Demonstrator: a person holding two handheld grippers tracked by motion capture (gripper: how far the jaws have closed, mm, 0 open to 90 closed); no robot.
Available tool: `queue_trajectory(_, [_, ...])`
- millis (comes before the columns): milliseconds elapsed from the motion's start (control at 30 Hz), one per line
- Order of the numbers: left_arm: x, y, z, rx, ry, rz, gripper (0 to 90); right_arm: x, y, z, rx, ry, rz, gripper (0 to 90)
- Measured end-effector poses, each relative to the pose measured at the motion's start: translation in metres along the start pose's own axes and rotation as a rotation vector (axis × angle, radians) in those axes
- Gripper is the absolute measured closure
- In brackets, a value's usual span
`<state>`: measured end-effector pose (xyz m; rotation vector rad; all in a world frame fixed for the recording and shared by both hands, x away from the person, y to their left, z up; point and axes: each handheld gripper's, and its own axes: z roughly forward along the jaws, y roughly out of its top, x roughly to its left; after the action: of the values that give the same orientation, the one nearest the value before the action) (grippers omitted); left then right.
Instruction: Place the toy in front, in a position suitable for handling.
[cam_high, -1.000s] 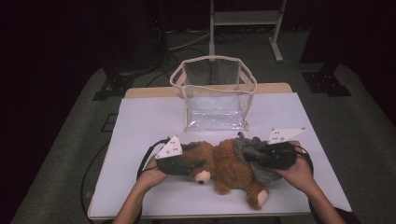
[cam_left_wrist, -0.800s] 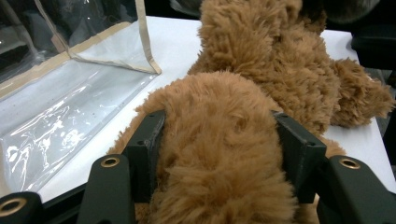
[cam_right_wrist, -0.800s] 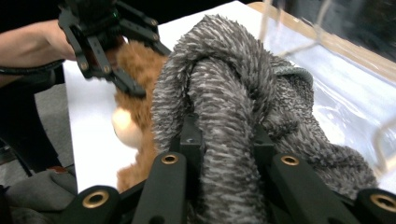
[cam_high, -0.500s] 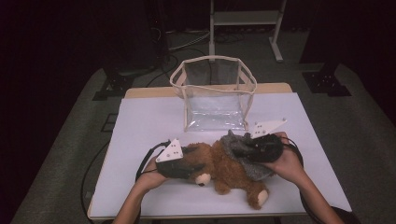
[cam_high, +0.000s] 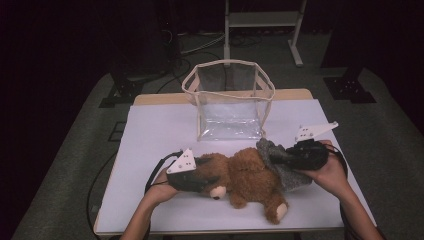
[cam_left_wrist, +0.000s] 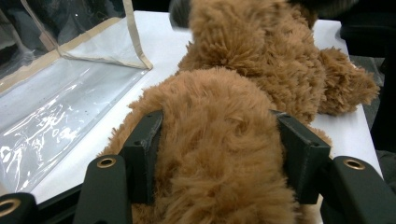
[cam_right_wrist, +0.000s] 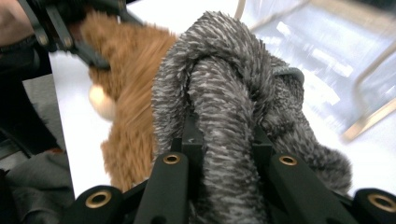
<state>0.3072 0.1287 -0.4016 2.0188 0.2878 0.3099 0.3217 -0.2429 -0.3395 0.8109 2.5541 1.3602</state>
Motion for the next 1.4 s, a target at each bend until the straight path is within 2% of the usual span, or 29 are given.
queue_trajectory(100, [-0.001,0.001,0.0,0.002,0.0,0.002,39.5,0.003,0.02,-0.01,-0.007,-0.016,-0.038,74.8])
queue_trajectory(200, [-0.001,0.001,0.0,0.003,-0.001,0.004,39.3,0.008,0.045,-0.01,0.012,0.017,-0.064,74.7])
queue_trajectory(333, [-0.002,0.002,0.0,0.007,0.001,0.014,39.4,0.021,0.071,0.023,0.091,0.086,-0.115,74.7])
queue_trajectory(400, [-0.003,0.002,0.0,0.005,0.003,0.017,39.4,0.029,0.079,0.049,0.14,0.129,-0.144,74.8])
queue_trajectory(467, [-0.003,0.001,0.0,0.004,0.001,0.015,39.4,0.035,0.08,0.069,0.183,0.156,-0.16,74.7])
queue_trajectory(500, [-0.003,0.001,0.0,0.003,0.0,0.015,39.3,0.039,0.077,0.081,0.221,0.165,-0.183,74.6])
queue_trajectory(600, [-0.003,0.0,0.0,0.0,-0.006,0.022,38.5,0.042,0.063,0.098,0.282,0.182,-0.19,74.6])
queue_trajectory(667, [-0.002,0.001,-0.002,0.0,-0.013,0.032,33.4,0.04,0.053,0.096,0.267,0.19,-0.163,75.2])
queue_trajectory(733, [0.001,0.003,-0.003,0.007,0.001,0.025,23.5,0.038,0.045,0.089,0.239,0.185,-0.15,75.6])
queue_trajectory(767, [0.002,0.003,-0.004,0.011,0.012,0.005,19.1,0.037,0.041,0.086,0.227,0.182,-0.142,75.7])
queue_trajectory(800, [0.005,0.002,-0.005,0.011,0.004,-0.015,17.8,0.035,0.038,0.083,0.219,0.179,-0.134,75.7])
queue_trajectory(867, [0.007,-0.001,-0.007,-0.005,-0.009,-0.03,19.1,0.033,0.035,0.08,0.208,0.187,-0.118,75.7])
queue_trajectory(900, [0.006,-0.003,-0.007,-0.008,-0.014,-0.033,23.1,0.032,0.034,0.079,0.205,0.19,-0.111,75.7])
queue_trajectory(967, [0.006,-0.004,-0.007,-0.006,-0.011,-0.031,31.9,0.033,0.038,0.077,0.216,0.182,-0.125,75.5])
queue_trajectory(1000, [0.006,-0.004,-0.006,-0.005,-0.019,-0.039,34.8,0.034,0.042,0.077,0.213,0.171,-0.147,75.4])
queue_trajectory(1100, [0.004,-0.006,-0.006,-0.021,-0.029,-0.033,40.2,0.038,0.056,0.077,0.212,0.171,-0.172,75.3])
queue_trajectory(1233, [0.003,-0.007,-0.006,-0.034,-0.038,-0.023,41.0,0.051,0.075,0.094,0.218,0.224,-0.223,75.2])
queue_trajectory(1300, [0.003,-0.007,-0.006,-0.035,-0.037,-0.018,40.1,0.056,0.08,0.105,0.207,0.25,-0.23,75.0])
queue_trajectory(1400, [0.004,-0.009,-0.006,-0.018,-0.029,-0.016,37.6,0.059,0.079,0.121,0.209,0.263,-0.219,74.7])
